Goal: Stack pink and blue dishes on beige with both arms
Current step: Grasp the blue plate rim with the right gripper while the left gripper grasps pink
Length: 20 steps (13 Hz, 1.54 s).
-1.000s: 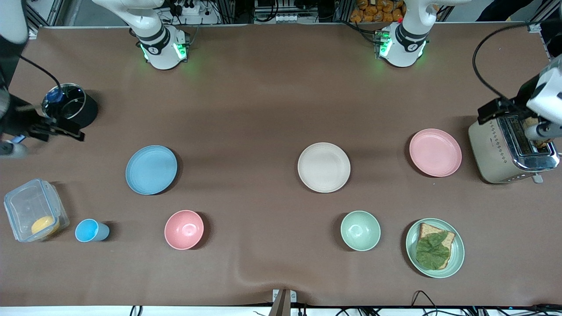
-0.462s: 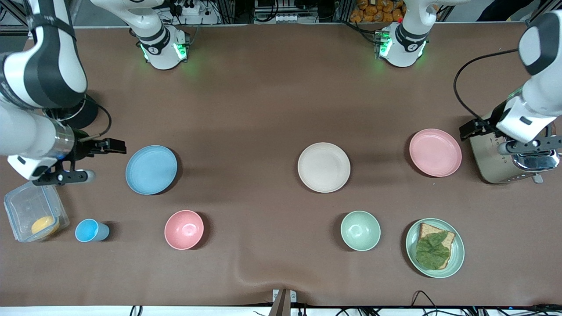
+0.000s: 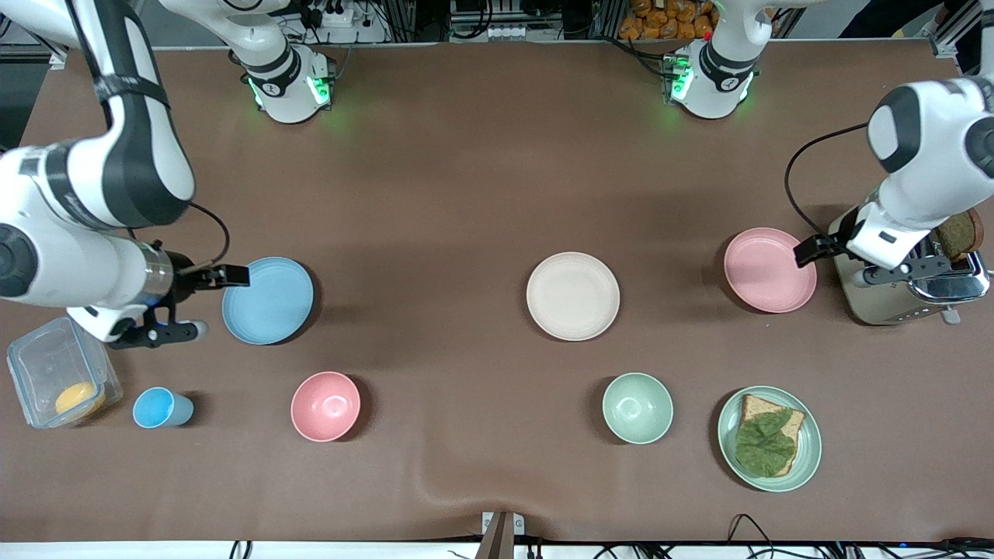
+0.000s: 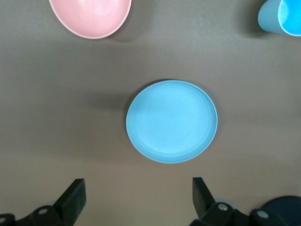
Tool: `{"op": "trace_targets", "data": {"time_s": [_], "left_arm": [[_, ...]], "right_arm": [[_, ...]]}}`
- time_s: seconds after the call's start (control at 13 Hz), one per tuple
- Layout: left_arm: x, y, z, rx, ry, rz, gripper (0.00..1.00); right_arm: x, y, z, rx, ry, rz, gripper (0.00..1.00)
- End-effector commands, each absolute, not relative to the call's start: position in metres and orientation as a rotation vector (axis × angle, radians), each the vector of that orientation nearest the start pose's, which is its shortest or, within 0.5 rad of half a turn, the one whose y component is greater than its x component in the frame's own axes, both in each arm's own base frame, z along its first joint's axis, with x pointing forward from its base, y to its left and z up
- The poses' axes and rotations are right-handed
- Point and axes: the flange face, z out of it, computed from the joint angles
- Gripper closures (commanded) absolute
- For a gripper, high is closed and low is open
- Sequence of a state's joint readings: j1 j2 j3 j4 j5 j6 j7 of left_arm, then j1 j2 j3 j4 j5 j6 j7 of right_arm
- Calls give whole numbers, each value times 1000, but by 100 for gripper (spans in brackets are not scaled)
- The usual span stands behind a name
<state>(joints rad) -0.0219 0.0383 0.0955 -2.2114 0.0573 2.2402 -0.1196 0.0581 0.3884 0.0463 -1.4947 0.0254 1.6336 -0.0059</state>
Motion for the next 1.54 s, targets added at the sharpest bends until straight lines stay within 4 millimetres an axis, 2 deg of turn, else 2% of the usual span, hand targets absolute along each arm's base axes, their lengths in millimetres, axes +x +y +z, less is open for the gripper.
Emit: {"op": "trace_targets", "data": {"time_s": [0.0, 0.15, 0.23, 0.31, 0.38, 0.54, 0.62, 0.69, 0.85, 1.0, 1.15, 1.38, 1.46], "left_arm": [[529, 56, 318, -3074, -268, 9, 0], [526, 63, 288, -3072, -276, 14, 0], [524, 80, 274, -3068, -305, 39, 0], [522, 87, 263, -3065, -315, 45, 0], [521, 95, 251, -3066, -317, 47, 0], [516, 121, 234, -3071, -293, 54, 0], [515, 125, 230, -3072, -303, 61, 0], [514, 125, 226, -3078, -323, 71, 0], [512, 126, 217, -3084, -333, 94, 0], [510, 132, 211, -3082, -346, 95, 0], [509, 134, 200, -3081, -349, 102, 0], [508, 134, 197, -3081, -348, 105, 0], [508, 134, 196, -3081, -348, 107, 11]], "right_arm": [[661, 63, 401, -3103, -157, 381, 0], [663, 51, 395, -3146, -155, 388, 0], [664, 39, 378, -3166, -161, 417, 0], [666, 22, 356, -3165, -131, 430, 0], [663, 2, 337, -3160, -91, 426, 0], [653, -26, 307, -3145, -126, 393, 0], [649, -43, 293, -3133, -126, 384, 0], [641, -51, 278, -3126, -125, 388, 0], [625, -64, 249, -3118, -99, 388, 0], [607, -66, 218, -3118, -91, 351, 0], [598, -67, 204, -3114, -82, 357, 0], [593, -66, 190, -3104, -83, 396, 0], [590, -66, 181, -3098, -83, 419, 0]]}}
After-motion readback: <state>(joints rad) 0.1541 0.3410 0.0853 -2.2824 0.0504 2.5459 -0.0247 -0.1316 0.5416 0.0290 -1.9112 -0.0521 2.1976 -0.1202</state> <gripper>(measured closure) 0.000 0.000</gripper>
